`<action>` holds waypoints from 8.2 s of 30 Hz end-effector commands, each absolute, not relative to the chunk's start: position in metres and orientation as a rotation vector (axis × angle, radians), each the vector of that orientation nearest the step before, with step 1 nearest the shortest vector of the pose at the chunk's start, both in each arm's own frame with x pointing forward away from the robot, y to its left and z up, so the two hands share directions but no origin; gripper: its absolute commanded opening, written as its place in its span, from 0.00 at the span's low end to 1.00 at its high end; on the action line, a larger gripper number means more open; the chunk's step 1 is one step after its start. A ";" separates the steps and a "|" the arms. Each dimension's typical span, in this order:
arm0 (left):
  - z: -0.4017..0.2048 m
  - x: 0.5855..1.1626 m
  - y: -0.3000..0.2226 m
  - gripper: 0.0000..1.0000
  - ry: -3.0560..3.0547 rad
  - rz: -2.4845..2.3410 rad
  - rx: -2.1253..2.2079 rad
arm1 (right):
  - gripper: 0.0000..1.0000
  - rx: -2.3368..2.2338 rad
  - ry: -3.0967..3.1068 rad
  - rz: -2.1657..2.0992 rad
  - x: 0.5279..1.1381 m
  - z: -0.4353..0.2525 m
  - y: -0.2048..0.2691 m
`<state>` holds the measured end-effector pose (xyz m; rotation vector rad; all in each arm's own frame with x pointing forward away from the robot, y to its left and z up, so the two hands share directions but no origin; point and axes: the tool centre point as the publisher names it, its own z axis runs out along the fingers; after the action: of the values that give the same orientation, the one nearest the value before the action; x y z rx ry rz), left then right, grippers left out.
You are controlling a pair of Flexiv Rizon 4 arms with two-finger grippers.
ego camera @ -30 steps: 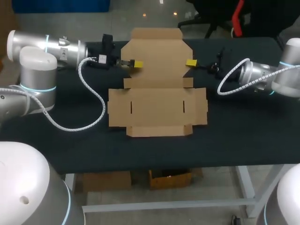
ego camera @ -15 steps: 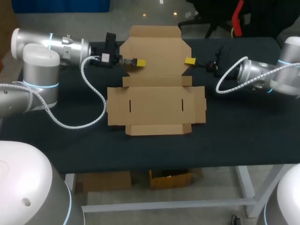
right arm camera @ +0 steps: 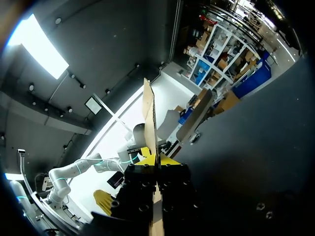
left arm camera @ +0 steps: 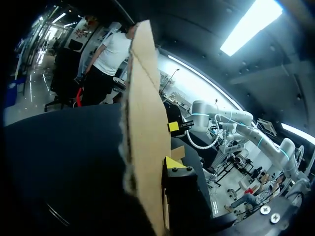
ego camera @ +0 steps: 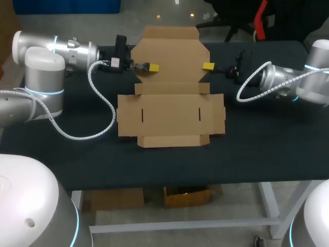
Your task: Assemble the packaging by folding the flat box into shape, placing the metal phone stand inside, and closing the box properly
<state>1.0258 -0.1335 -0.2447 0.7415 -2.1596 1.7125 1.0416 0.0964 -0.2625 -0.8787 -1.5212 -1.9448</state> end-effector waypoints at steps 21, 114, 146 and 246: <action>-0.245 1.036 -0.132 0.00 -2.149 1.733 0.711 | 0.49 -0.969 -1.606 -1.956 1.035 -0.249 0.072; -0.201 1.005 -0.152 0.00 -2.290 1.974 0.237 | 0.00 -1.337 -2.002 -1.709 0.881 -0.279 0.023; -0.200 0.987 -0.151 0.00 -2.300 1.969 0.220 | 0.00 -1.327 -2.187 -1.666 0.867 -0.325 0.098; -0.200 0.987 -0.151 0.00 -2.300 1.969 0.220 | 0.00 -1.769 -2.425 -1.777 0.929 -0.429 0.199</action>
<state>0.9882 -0.1517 -0.1998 0.2189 -2.2994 1.9650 0.9293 0.1946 -0.4256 -1.6950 -2.4073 -1.7973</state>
